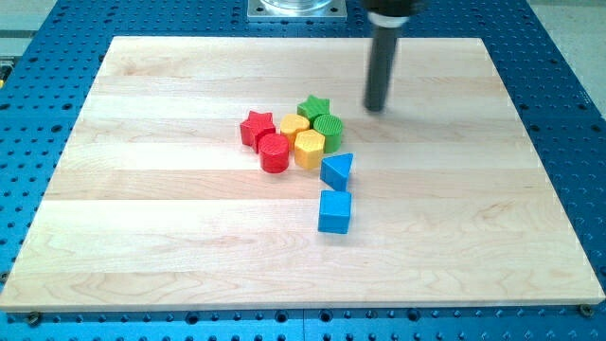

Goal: Drag the triangle to the left side of the board

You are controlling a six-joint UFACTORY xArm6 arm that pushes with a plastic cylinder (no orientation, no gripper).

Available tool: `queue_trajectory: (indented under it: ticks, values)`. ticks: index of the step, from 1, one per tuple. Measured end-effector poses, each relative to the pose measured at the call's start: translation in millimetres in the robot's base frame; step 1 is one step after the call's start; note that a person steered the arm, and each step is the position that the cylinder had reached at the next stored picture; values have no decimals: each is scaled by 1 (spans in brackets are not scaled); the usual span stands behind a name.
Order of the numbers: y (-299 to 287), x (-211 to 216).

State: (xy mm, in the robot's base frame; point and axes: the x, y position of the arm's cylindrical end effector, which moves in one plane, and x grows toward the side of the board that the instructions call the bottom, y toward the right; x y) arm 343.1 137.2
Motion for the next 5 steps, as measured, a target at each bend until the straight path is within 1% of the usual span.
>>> queue_trajectory:
  ticks: [1, 2, 3, 5]
  values:
    - [7, 83]
    - [-49, 142]
    - [-84, 130]
    - [-216, 138]
